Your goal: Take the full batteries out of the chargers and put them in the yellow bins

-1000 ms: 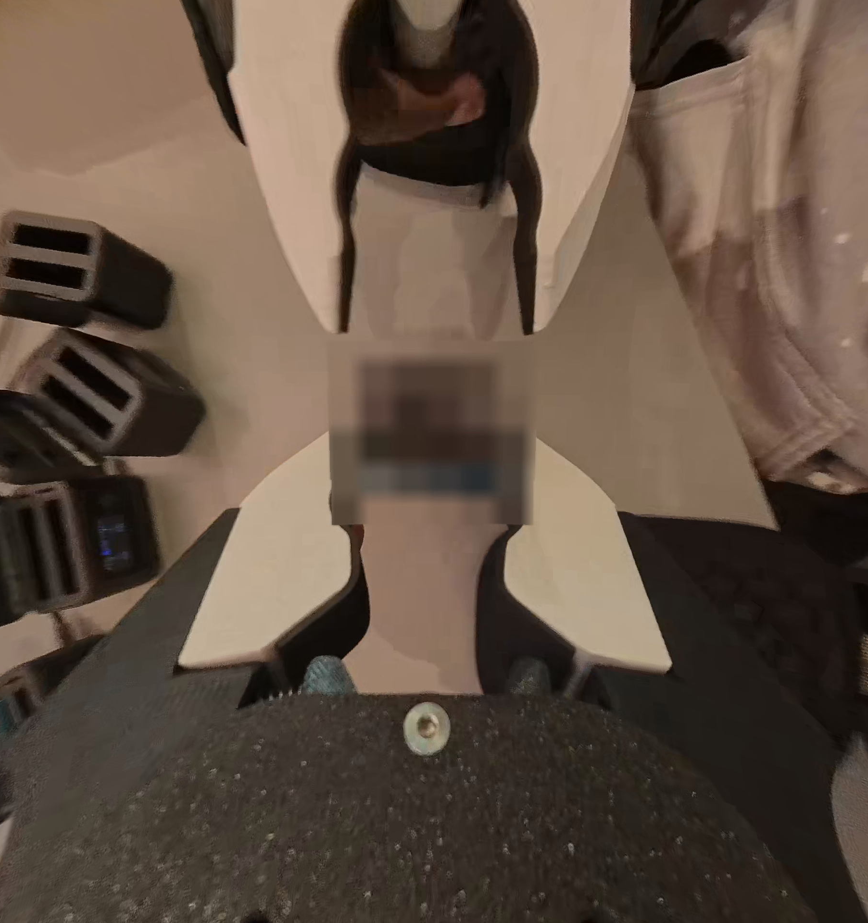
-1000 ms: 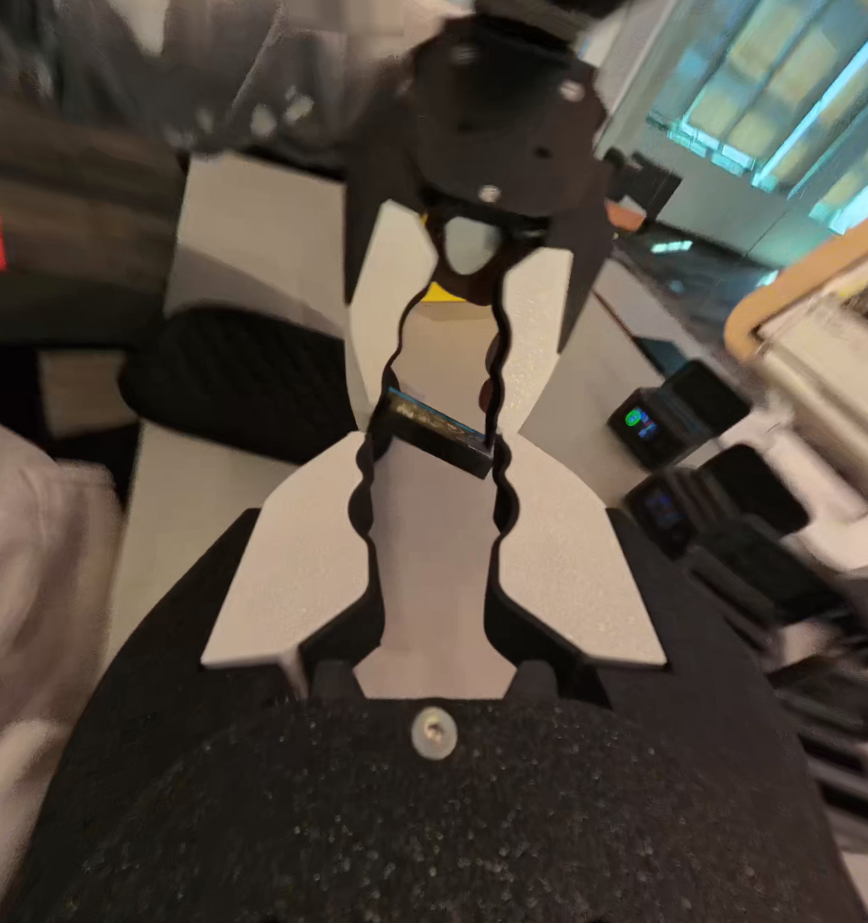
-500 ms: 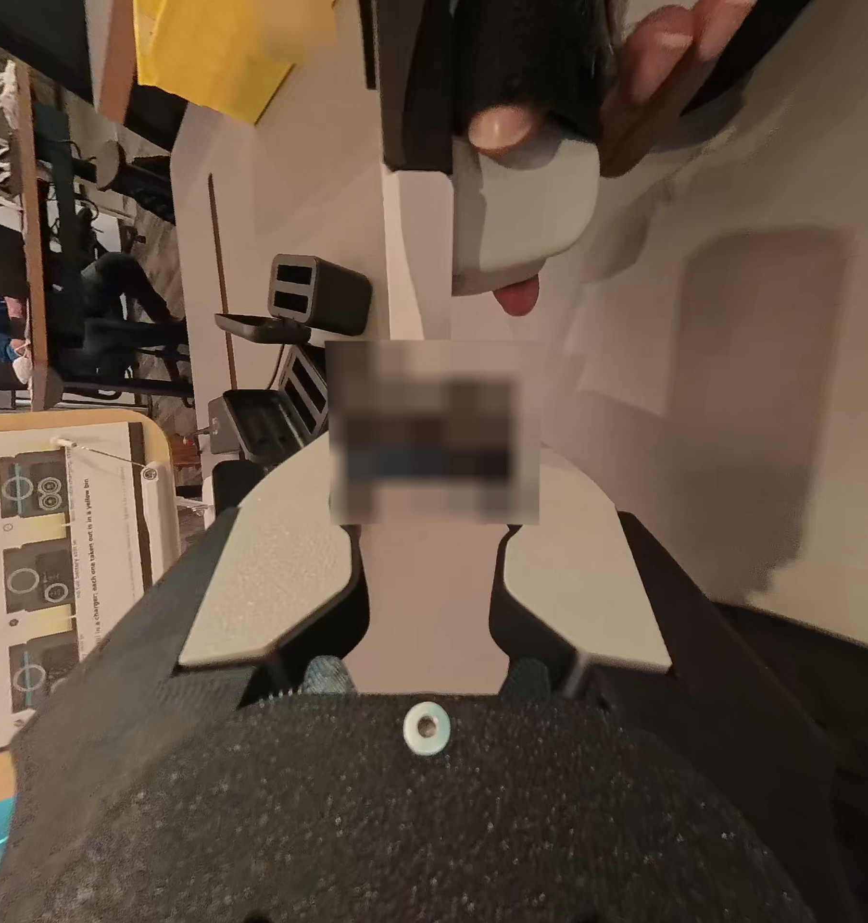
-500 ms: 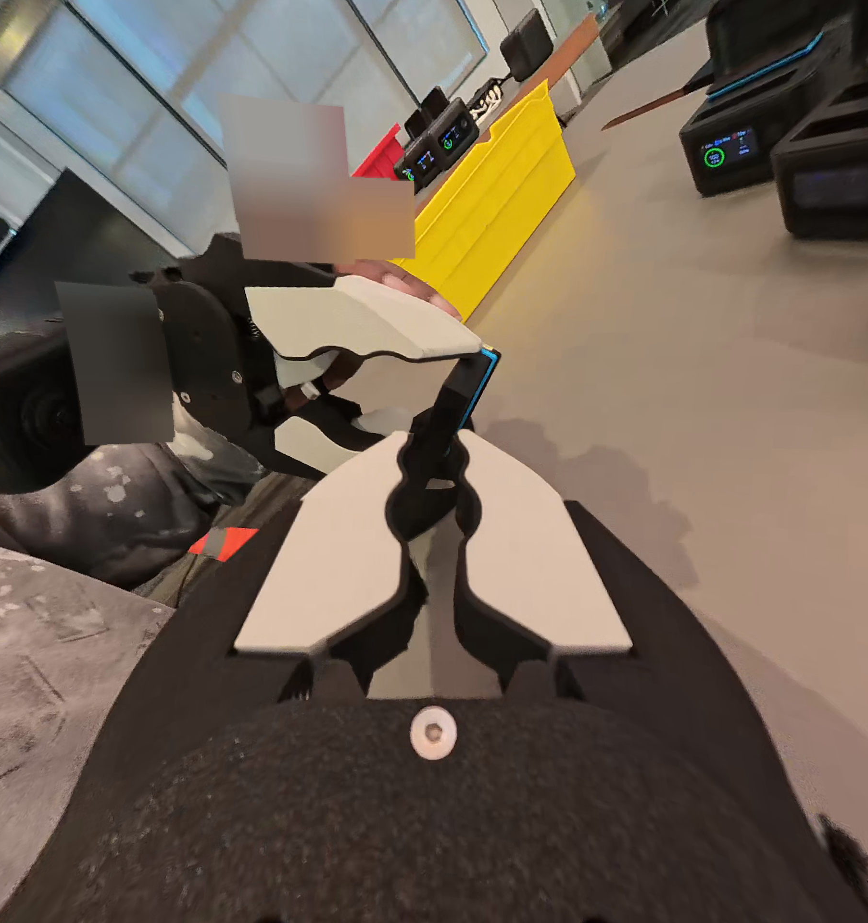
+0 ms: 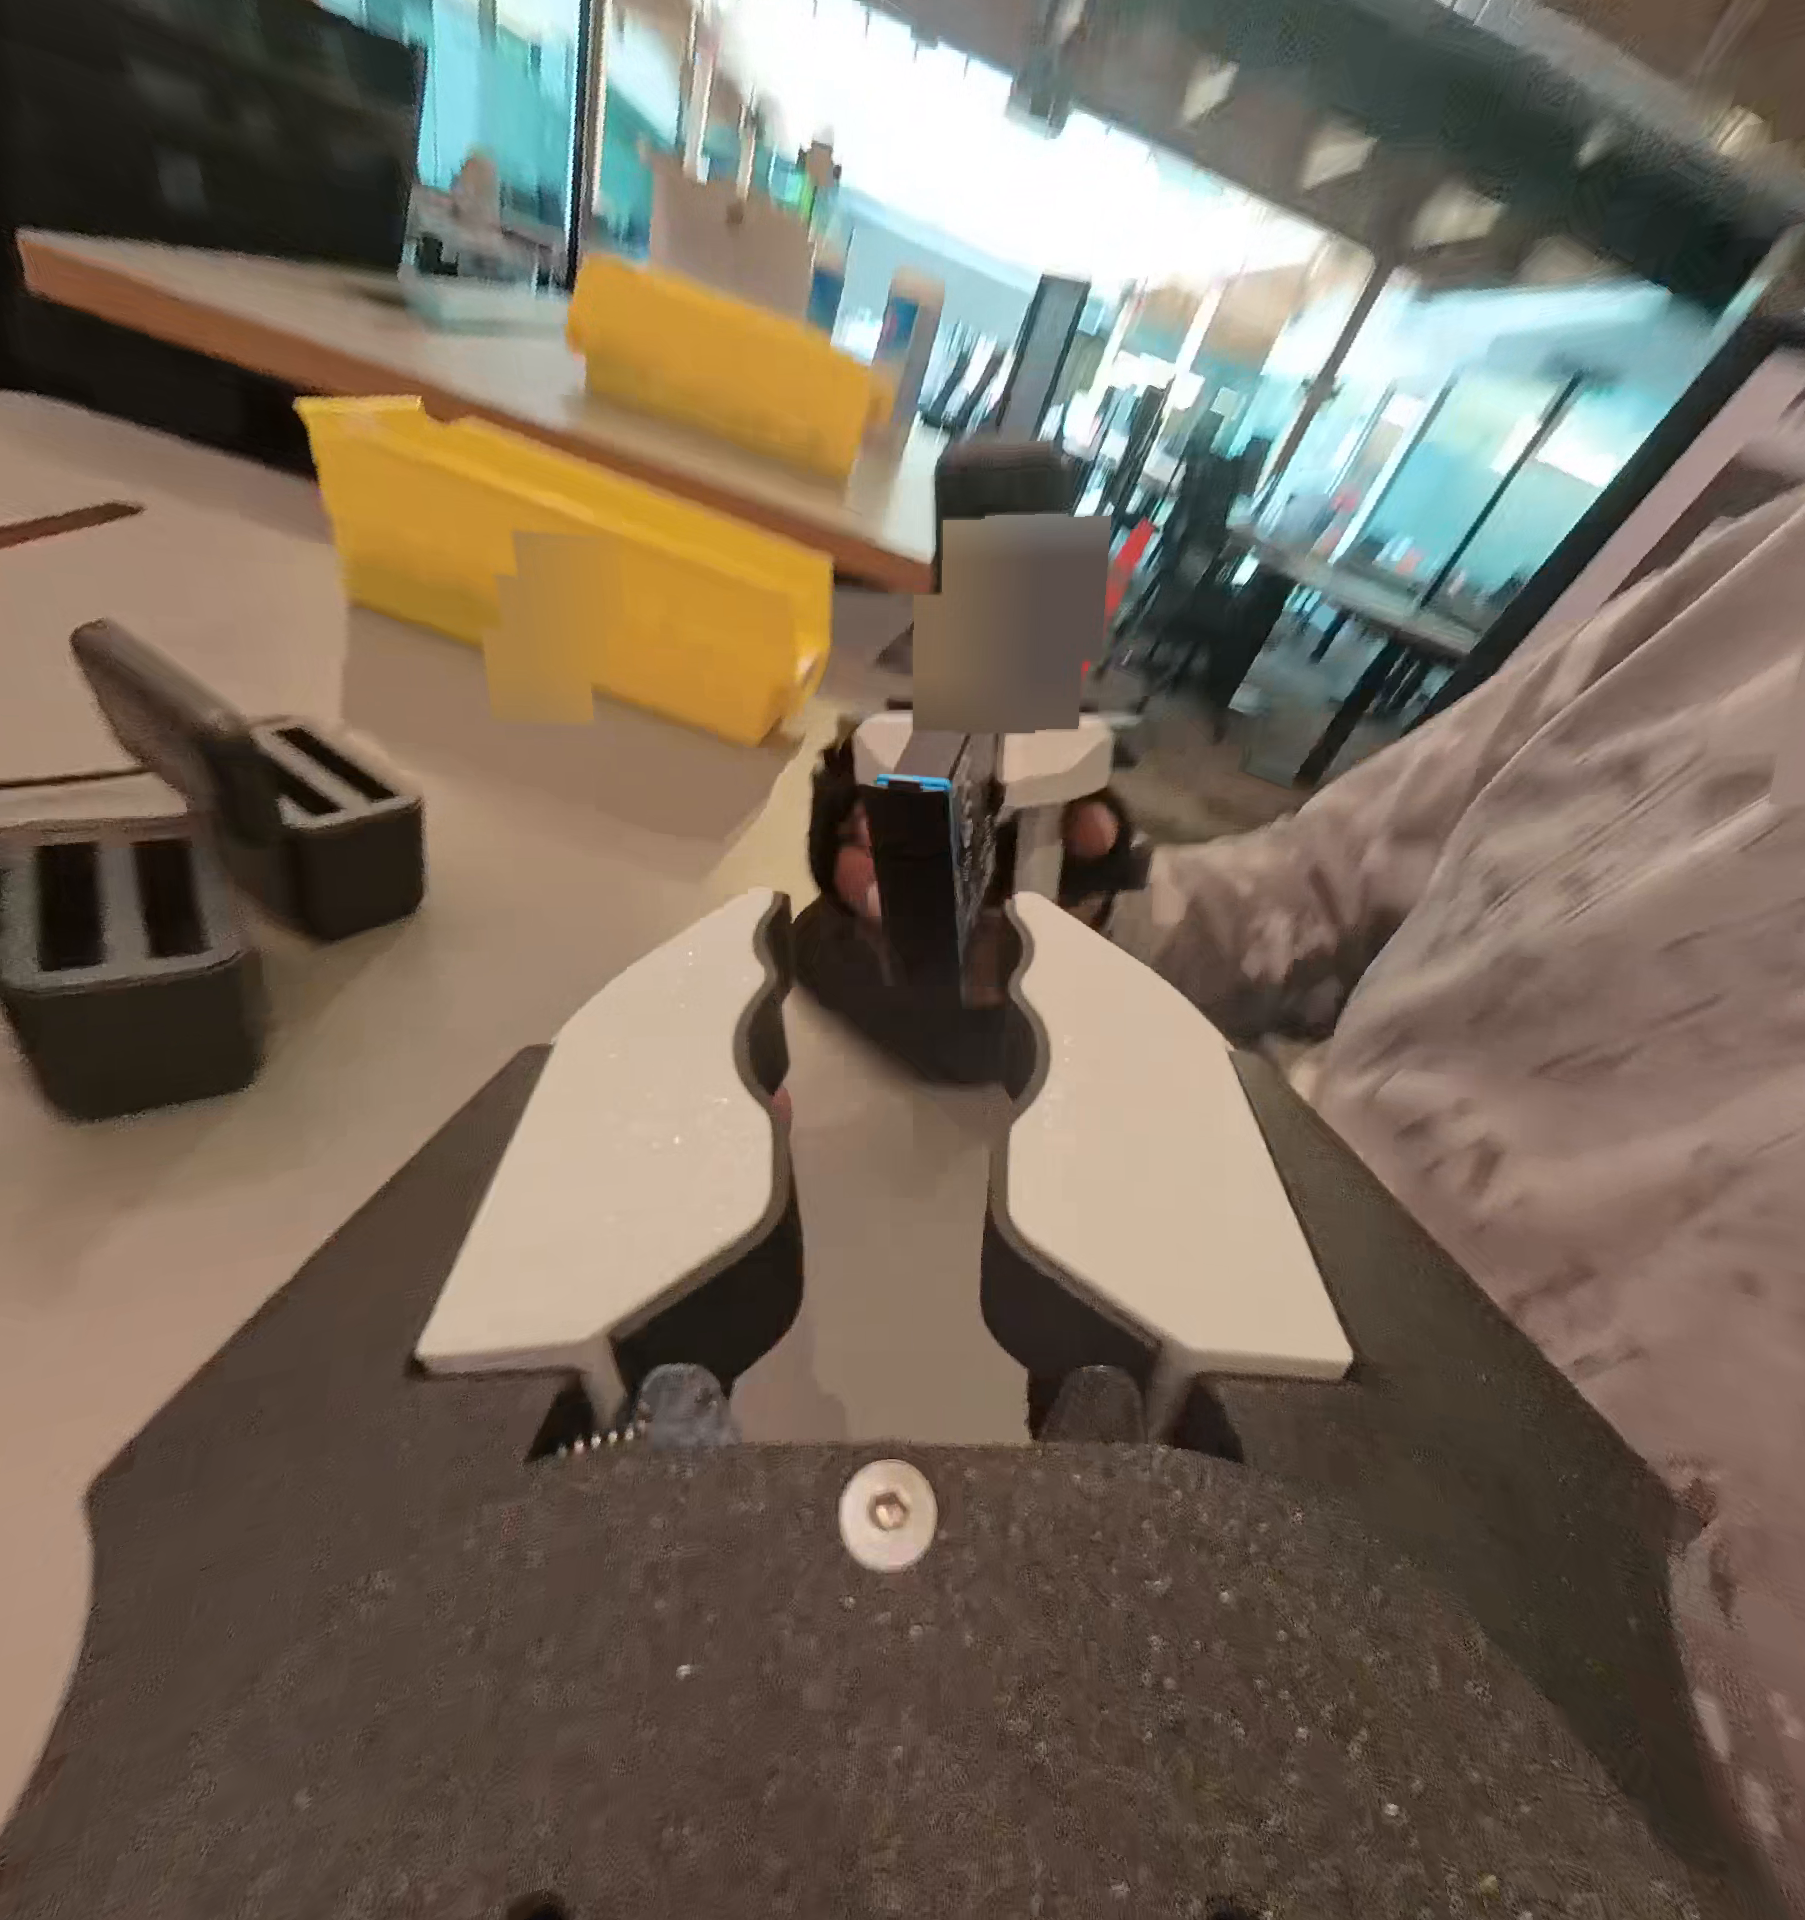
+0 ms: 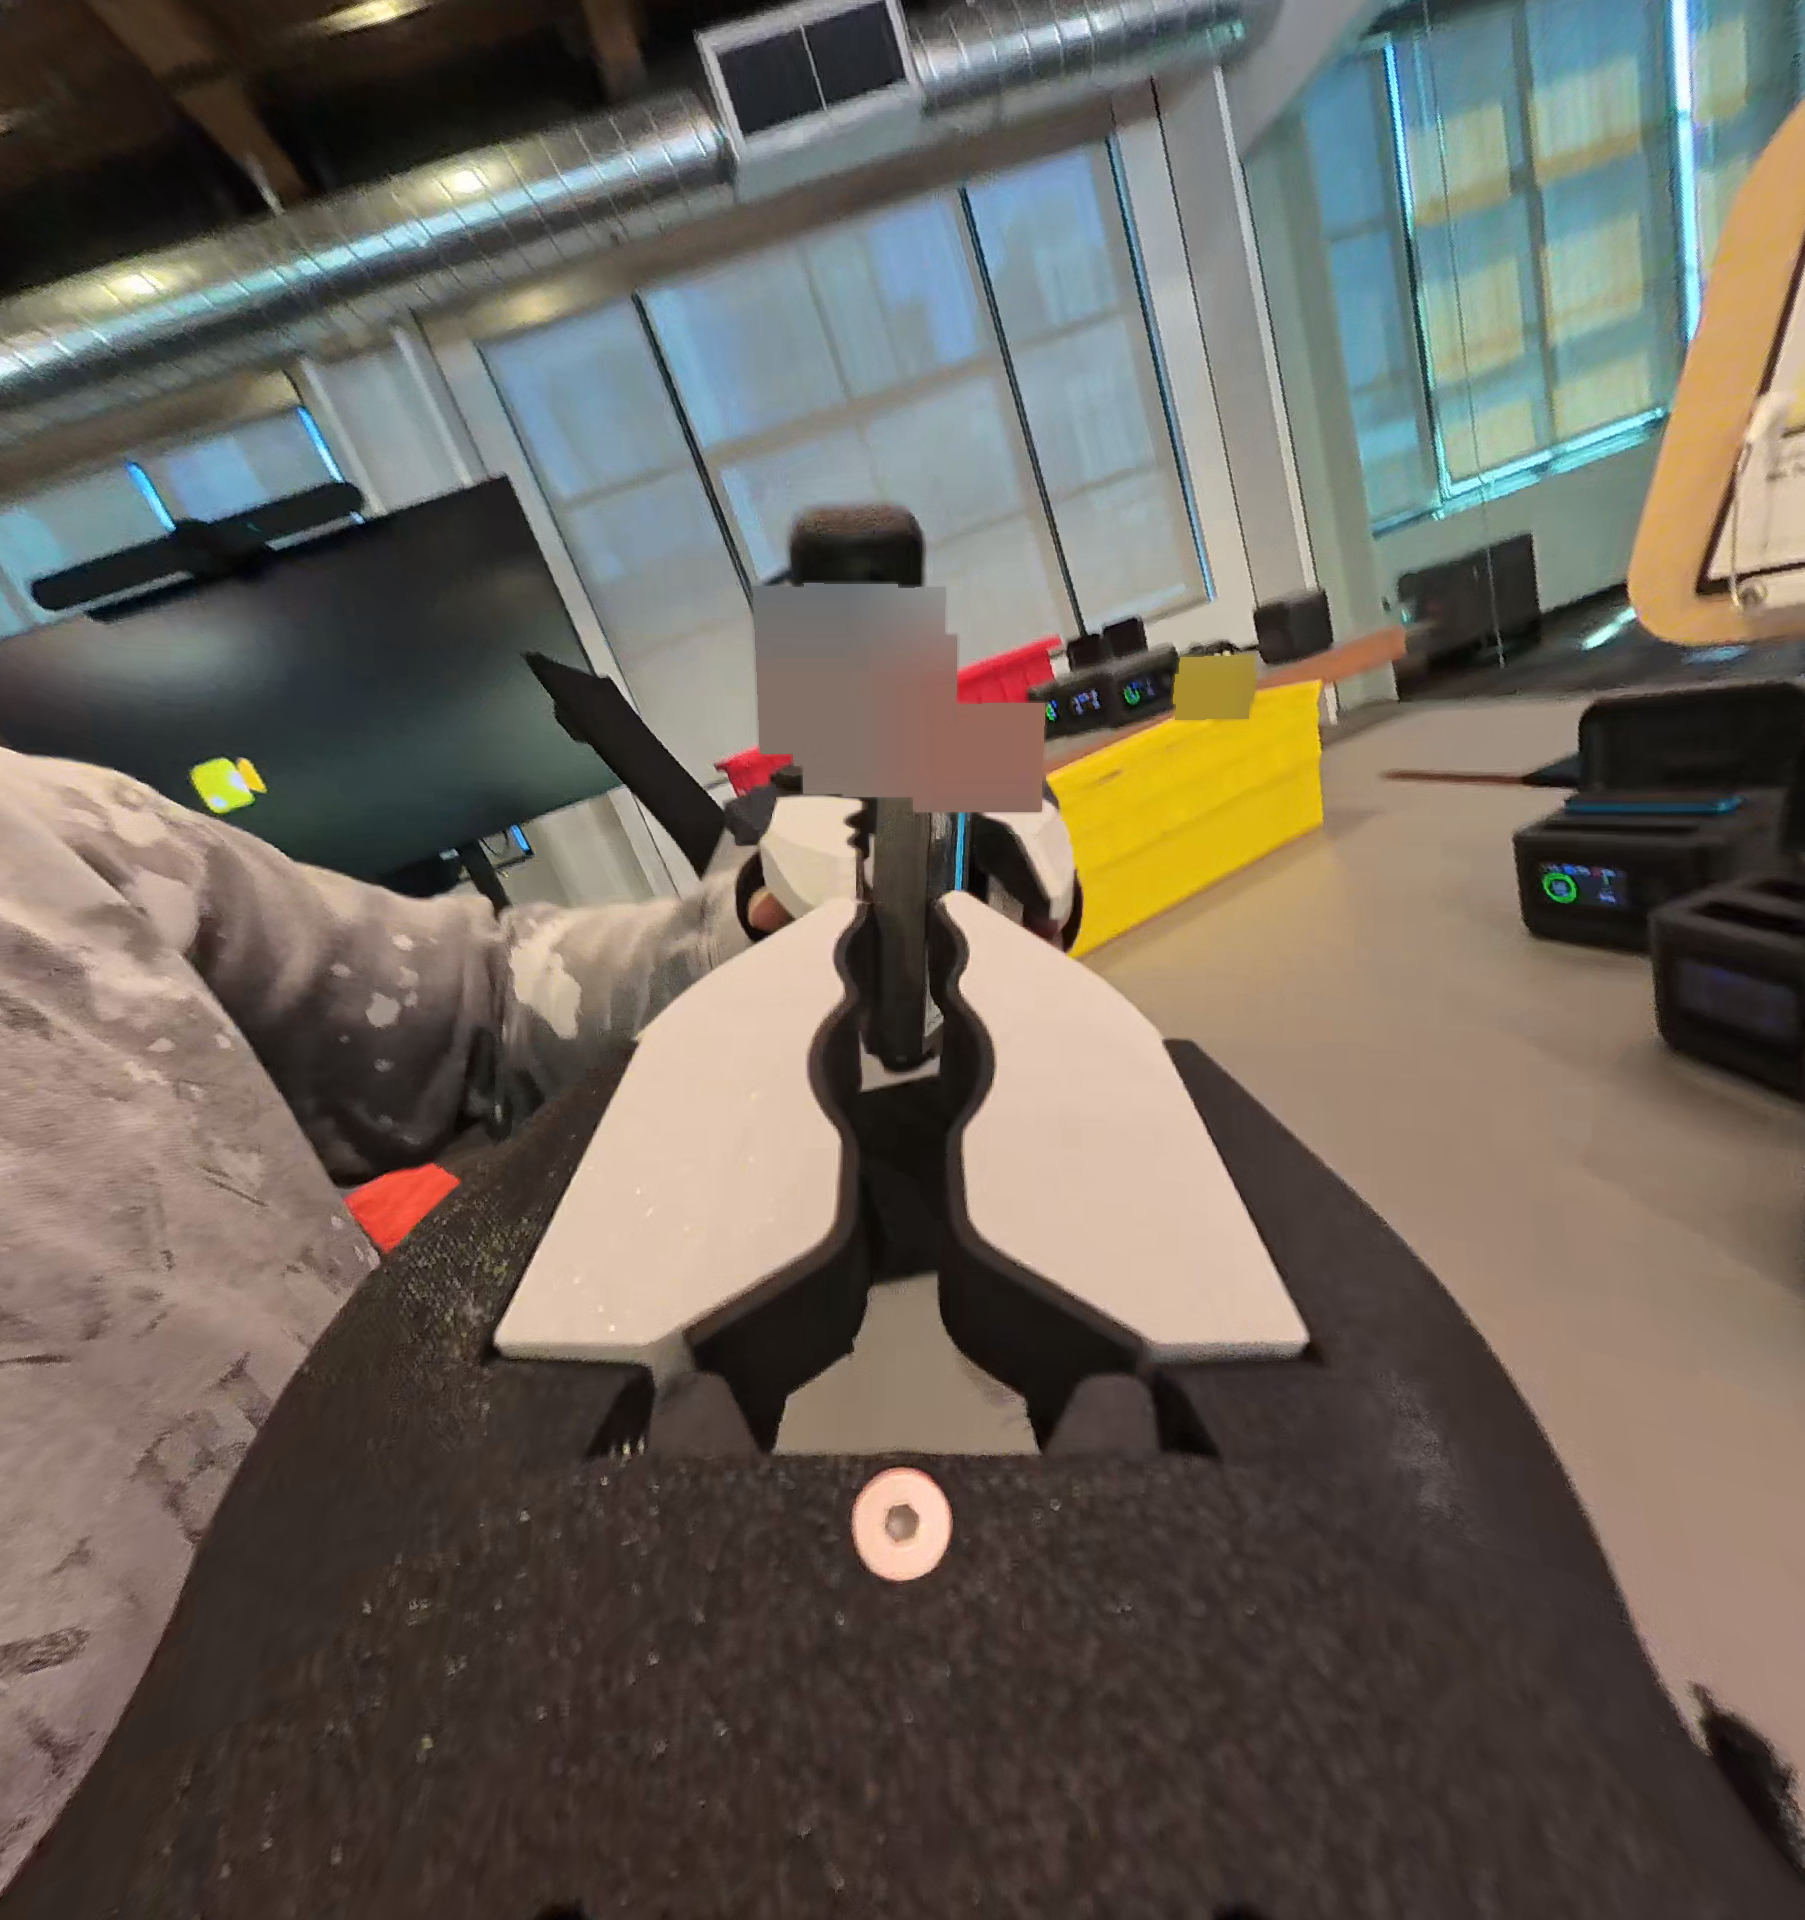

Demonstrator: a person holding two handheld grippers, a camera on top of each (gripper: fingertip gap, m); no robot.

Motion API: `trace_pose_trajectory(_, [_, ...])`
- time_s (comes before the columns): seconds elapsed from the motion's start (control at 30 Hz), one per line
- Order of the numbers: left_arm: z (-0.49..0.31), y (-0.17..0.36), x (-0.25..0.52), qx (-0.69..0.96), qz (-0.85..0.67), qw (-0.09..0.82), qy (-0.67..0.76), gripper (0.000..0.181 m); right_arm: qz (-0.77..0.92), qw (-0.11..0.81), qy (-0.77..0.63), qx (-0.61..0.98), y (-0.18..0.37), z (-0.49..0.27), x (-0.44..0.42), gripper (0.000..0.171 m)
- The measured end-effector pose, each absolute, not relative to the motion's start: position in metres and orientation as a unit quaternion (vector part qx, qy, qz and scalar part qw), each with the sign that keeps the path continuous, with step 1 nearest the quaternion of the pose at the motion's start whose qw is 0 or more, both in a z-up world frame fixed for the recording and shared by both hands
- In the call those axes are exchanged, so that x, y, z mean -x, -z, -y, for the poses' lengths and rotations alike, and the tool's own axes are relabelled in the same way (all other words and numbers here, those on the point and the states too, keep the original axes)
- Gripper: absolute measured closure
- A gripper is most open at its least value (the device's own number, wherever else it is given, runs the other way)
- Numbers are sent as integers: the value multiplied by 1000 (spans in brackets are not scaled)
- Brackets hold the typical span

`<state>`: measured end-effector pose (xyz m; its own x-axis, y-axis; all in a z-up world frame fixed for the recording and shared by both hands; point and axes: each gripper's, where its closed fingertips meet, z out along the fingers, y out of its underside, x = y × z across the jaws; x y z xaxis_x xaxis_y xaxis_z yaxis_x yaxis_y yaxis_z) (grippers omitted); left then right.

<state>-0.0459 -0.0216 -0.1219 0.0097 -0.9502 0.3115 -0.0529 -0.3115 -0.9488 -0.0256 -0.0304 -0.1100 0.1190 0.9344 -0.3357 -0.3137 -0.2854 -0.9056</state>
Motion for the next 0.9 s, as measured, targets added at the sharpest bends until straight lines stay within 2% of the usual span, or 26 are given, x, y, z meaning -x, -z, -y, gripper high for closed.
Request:
trace_pose_trajectory(0.2, [32,109,34,544,-374,424,620,153,276,526,-625,506,100,34,20,162])
trace_pose_trajectory(0.27, [32,107,30,539,-361,428,629,165,275,526,-631,500,98,35,19,162])
trace_pose_trajectory(0.47, [29,104,31,550,-408,430,589,166,286,532,-610,514,99,34,18,162])
trace_pose_trajectory(0.57, [18,102,39,570,-467,440,514,166,304,540,-571,539,102,28,15,162])
trace_pose_trajectory(0.7, [-29,109,66,631,-530,456,336,166,297,568,-498,584,108,7,-6,161])
trace_pose_trajectory(0.9, [-112,134,129,711,-576,393,92,166,217,632,-293,684,139,-44,-67,171])
